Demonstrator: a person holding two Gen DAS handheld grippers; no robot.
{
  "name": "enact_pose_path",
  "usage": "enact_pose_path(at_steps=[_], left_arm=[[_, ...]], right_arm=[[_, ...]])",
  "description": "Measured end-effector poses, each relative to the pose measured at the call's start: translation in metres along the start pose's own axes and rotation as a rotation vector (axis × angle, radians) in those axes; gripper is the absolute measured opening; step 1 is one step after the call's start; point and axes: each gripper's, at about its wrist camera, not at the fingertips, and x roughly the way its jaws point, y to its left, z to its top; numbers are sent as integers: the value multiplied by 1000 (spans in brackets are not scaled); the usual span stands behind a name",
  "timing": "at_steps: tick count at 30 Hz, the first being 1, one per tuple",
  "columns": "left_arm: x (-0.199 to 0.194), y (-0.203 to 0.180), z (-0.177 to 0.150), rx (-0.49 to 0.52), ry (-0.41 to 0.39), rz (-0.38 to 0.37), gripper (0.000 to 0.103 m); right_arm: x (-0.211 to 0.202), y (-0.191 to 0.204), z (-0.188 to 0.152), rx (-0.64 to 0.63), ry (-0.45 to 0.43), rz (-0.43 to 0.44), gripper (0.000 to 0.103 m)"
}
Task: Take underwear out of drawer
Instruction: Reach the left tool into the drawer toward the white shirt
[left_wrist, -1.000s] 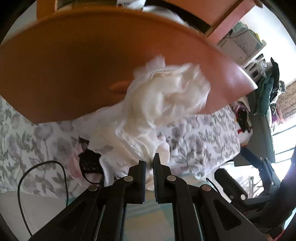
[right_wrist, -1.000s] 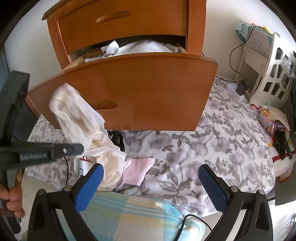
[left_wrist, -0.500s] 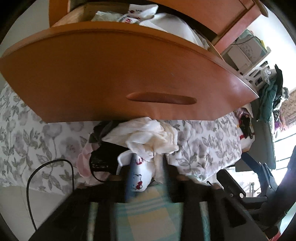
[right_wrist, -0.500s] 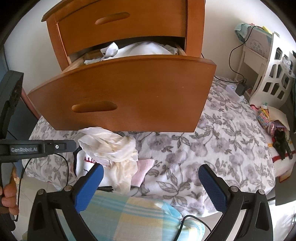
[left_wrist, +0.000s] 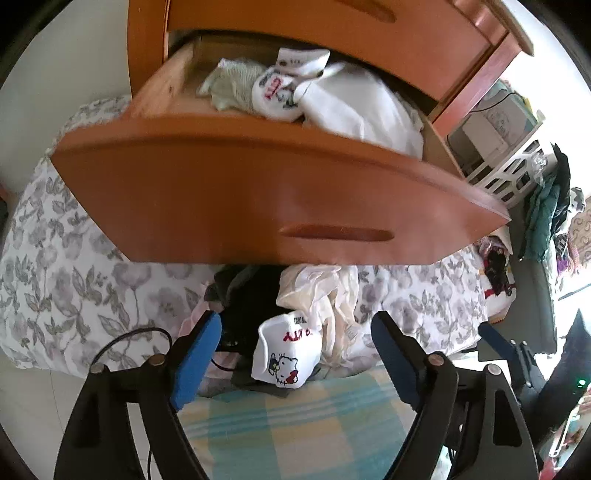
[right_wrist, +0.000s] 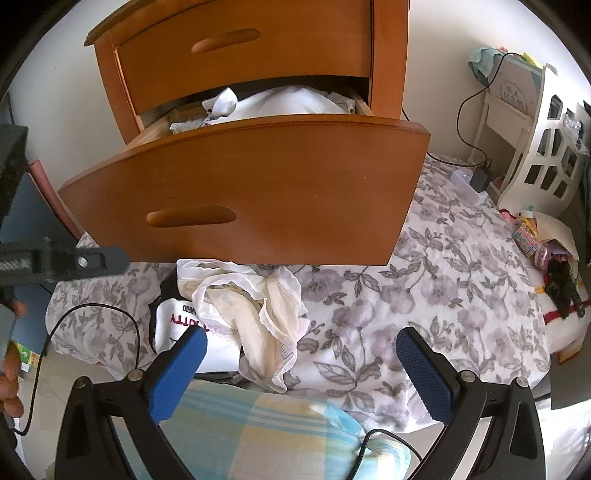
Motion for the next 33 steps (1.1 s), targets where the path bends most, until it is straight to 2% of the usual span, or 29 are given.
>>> enact_pose_path(at_steps=[5, 12, 15, 19, 20, 24, 30, 33], left_arm=[[-26, -5, 7, 12, -66, -37, 92], [-80, -7, 45, 18, -265, -65, 99], [-96, -11, 64, 31, -344, -46, 102], [-105, -18, 93, 63, -410, -31, 103], [-104, -20, 100, 74, -412, -32, 103], [-87, -29, 130, 80, -337, -45, 103], [-43, -36, 165, 37, -188, 31, 103], [-16, -42, 175, 25, -116, 43, 103]], right_arm=[[2, -2, 0, 5, 2, 3, 103], [6, -4, 0, 13, 4, 15, 103], [8, -5, 0, 12, 5, 19, 103], [12, -8, 0, 21, 13, 21, 103], [13, -9, 0, 23, 15, 21, 103], [18, -12, 0, 27, 22, 24, 103], [26, -17, 1, 34, 37, 27, 103], [31, -19, 2, 40, 45, 25, 103]])
